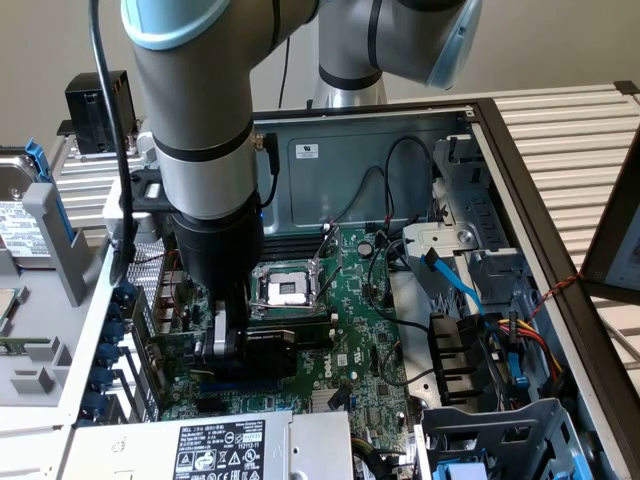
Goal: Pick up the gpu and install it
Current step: 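Insert the gpu into the slot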
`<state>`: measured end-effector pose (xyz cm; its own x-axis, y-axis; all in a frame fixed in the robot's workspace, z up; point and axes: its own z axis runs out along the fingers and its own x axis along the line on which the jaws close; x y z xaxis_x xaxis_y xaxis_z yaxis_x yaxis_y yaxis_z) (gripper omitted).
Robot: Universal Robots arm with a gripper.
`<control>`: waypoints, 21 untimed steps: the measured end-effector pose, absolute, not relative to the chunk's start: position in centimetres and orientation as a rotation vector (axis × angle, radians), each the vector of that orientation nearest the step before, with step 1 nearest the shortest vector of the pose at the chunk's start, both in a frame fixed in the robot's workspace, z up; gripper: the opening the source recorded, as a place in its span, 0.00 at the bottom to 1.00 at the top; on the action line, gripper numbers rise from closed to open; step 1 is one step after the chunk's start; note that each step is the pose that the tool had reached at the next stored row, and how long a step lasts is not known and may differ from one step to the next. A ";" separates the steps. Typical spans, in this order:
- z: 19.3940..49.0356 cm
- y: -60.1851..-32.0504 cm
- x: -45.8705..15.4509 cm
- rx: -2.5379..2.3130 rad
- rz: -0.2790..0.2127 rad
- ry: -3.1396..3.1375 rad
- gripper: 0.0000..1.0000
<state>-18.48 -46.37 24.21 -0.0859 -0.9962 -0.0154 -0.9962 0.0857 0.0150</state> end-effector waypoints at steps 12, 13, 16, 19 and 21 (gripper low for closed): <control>24.2 -46.4 -18.6 -2.118 0.024 2.309 0.28; 24.2 -46.4 -18.6 -2.118 0.024 2.309 0.28; 24.2 -46.4 -18.6 -2.118 0.024 2.309 0.28; 24.2 -46.4 -18.7 -2.118 0.024 2.309 0.28; 24.2 -46.4 -18.7 -2.119 0.024 2.309 0.28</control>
